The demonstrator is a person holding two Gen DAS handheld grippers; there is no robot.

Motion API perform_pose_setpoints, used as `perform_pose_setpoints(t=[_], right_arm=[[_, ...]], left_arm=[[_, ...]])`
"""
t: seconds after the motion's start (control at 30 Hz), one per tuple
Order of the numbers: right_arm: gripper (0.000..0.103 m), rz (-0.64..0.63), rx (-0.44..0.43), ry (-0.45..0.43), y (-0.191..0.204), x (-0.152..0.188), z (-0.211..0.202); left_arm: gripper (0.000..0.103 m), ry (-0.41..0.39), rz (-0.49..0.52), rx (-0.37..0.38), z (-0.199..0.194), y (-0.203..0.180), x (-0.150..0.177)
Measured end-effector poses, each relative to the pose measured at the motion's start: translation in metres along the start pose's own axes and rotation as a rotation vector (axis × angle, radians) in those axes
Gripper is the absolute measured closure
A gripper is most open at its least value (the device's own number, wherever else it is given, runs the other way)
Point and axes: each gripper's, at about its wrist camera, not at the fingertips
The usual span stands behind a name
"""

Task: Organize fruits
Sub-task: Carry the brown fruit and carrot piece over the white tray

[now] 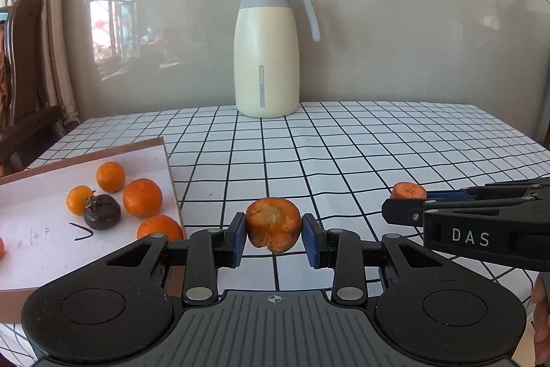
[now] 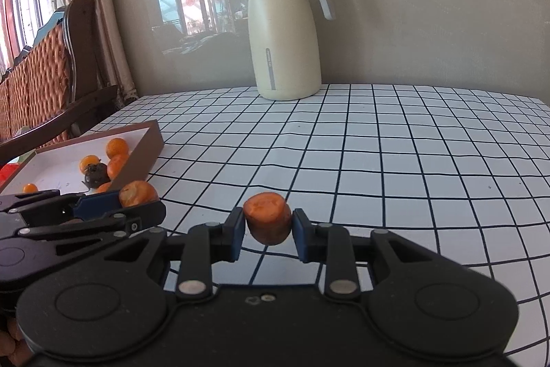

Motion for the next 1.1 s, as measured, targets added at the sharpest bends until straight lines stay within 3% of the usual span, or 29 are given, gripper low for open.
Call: perform_pose_setpoints(t=[1.1], right_arm=[[0.082, -0.104, -0.293, -0.172, 0.117, -0.012, -0.008]], left_arm=[[0.068, -0.149, -0.146, -0.255, -0.087, 0.104, 0.025]])
Point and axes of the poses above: each gripper's, at about its wrist camera, not at the fingertips, and z roughly the way its jaws point, y to its left, x to its underside, and after that the axes turned 5 degrees about x, right-handed
